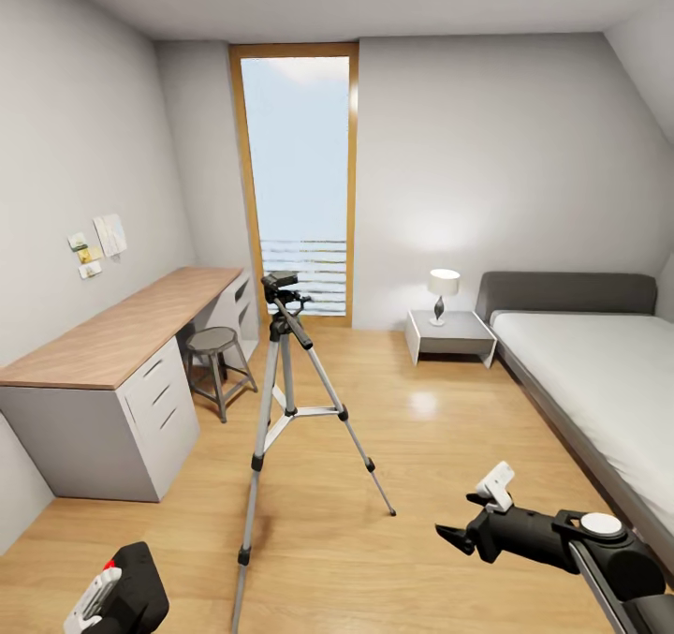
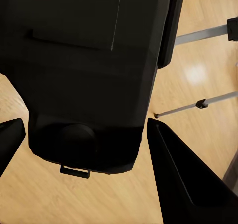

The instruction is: Attach the digital camera to the camera tripod in the bedroom.

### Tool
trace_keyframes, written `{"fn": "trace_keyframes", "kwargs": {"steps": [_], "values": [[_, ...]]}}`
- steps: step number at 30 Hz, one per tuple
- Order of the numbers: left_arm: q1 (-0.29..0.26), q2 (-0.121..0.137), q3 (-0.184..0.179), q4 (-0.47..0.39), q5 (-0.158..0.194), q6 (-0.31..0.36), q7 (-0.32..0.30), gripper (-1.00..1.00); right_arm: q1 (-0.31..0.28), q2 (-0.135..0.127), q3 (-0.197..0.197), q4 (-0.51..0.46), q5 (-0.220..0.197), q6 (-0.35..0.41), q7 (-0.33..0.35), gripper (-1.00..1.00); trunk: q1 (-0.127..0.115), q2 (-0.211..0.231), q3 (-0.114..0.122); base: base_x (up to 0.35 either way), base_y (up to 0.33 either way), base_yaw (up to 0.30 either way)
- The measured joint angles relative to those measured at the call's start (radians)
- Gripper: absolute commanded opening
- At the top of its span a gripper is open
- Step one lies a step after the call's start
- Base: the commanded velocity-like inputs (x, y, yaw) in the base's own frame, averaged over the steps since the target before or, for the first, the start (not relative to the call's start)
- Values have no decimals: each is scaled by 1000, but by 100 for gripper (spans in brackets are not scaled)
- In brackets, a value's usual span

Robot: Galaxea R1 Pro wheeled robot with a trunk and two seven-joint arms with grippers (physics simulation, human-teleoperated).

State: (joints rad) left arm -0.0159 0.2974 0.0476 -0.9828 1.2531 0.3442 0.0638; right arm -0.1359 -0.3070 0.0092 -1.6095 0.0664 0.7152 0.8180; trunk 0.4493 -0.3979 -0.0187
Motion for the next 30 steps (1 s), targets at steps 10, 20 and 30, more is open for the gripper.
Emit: {"fn": "trace_keyframes", "kwargs": {"steps": [10, 20, 30], "values": [[43, -1, 0, -90, -1, -6, 0, -100, 12, -7, 1, 0, 0, -10, -1, 100, 0, 0, 0, 0, 0, 0], [67, -2, -1, -115, -4, -13, -6, -100, 20, -5, 4, 1, 3, -4, -7, 100, 0, 0, 0, 0, 42, -66], [78, -1, -1, -119, -5, -43, -10, -100, 25, 2, 4, 4, 36, 0, -12, 100, 0, 0, 3, 0, 272, -233]]}}
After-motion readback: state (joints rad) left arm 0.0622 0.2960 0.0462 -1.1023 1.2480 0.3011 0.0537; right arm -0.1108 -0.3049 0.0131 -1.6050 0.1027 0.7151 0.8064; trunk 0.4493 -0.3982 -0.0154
